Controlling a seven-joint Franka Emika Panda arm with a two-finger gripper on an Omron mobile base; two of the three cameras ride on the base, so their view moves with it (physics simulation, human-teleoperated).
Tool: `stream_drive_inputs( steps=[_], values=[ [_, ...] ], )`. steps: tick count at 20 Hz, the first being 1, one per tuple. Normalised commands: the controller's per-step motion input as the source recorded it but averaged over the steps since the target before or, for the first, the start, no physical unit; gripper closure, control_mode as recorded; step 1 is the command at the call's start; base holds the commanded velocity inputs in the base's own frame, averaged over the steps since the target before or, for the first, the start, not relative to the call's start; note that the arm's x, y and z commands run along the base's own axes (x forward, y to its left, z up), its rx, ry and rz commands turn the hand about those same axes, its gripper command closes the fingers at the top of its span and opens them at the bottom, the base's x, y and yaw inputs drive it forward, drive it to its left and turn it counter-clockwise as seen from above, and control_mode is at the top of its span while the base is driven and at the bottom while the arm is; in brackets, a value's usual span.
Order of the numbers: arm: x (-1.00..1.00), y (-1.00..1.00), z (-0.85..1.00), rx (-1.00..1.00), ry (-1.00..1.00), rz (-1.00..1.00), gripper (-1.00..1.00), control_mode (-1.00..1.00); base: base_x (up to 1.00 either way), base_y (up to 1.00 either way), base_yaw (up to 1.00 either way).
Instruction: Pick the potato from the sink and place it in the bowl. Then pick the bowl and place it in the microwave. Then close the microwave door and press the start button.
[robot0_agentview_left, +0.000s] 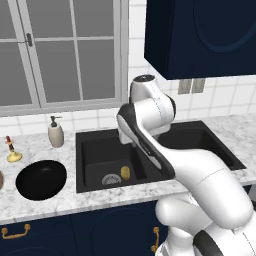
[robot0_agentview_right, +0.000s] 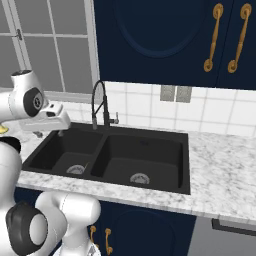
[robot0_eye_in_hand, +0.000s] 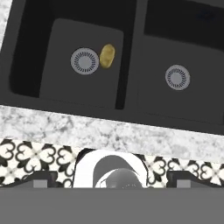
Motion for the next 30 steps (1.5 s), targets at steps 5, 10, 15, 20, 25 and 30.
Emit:
stream_drive_inputs(
  steps=[5,10,15,20,25,30],
  values=[
    [0.09,0.04,-0.51,-0.03,0.12,0.00,-1.00,-1.00,0.00,0.00,0.00],
    [0.17,0.00,-0.42,0.00,0.04,0.00,-1.00,-1.00,0.00,0.00,0.00],
    [0.20,0.00,-0.46,0.00,0.00,0.00,-1.00,-1.00,0.00,0.00,0.00],
    [0.23,0.00,-0.35,0.00,0.00,0.00,-1.00,-1.00,0.00,0.00,0.00],
    [0.18,0.03,-0.20,-0.01,0.00,0.00,-1.00,-1.00,0.00,0.00,0.00],
    [0.10,0.02,-0.26,0.00,0.00,0.00,-1.00,-1.00,0.00,0.00,0.00]
  ],
)
